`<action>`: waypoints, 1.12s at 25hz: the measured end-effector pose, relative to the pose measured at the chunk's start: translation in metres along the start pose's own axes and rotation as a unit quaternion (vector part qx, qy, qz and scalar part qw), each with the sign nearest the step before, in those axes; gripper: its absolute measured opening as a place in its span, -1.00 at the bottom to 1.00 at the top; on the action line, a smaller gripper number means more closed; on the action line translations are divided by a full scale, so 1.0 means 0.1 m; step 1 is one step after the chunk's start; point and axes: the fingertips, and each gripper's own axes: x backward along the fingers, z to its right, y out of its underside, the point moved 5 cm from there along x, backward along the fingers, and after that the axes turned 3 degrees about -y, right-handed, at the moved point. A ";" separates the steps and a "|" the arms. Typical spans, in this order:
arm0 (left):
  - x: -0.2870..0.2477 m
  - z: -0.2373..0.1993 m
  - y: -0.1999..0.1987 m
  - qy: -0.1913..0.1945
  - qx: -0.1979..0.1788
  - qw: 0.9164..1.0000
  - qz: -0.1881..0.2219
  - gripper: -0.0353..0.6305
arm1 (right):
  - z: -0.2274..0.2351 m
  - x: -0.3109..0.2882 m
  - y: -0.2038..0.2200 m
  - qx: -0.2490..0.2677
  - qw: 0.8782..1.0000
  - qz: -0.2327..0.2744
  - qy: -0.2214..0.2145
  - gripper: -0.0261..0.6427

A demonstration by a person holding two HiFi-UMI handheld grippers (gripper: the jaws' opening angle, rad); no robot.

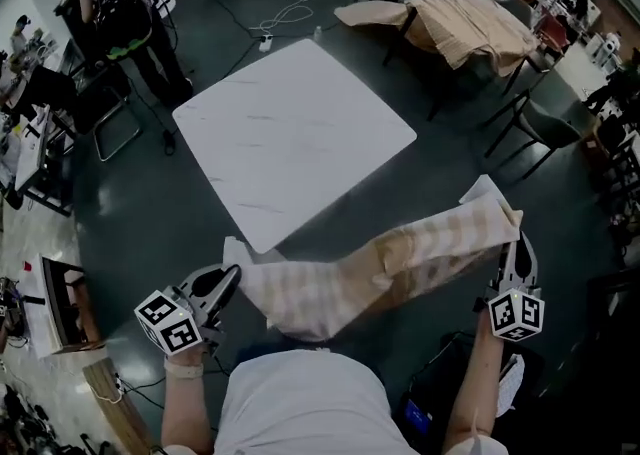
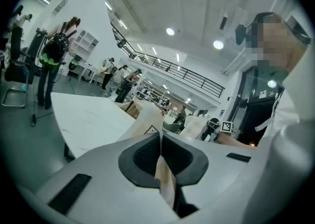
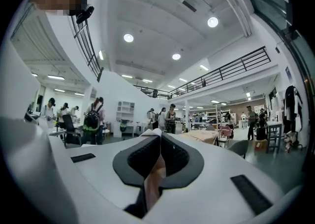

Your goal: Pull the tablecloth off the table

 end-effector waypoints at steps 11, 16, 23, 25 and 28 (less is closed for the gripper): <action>-1.05 0.42 -0.46 0.166 -0.085 0.982 -0.042 -0.86 | -0.41 0.31 -0.39 0.026 0.997 0.029 0.062 -0.83; -1.46 0.72 -0.77 0.221 -0.135 0.965 -0.032 -0.86 | -0.63 0.42 -0.61 0.035 0.994 0.041 0.092 -0.83; -1.88 1.38 -0.82 0.271 -0.120 0.955 0.002 -0.86 | -0.67 0.88 -0.81 0.031 0.991 0.054 0.116 -0.83; -1.99 1.50 -0.84 0.278 -0.123 0.953 0.014 -0.86 | -0.73 0.95 -0.82 0.031 0.990 0.056 0.123 -0.83; -2.09 1.63 -0.90 0.280 -0.135 0.950 0.033 -0.86 | -0.80 1.04 -0.86 0.025 0.988 0.063 0.137 -0.83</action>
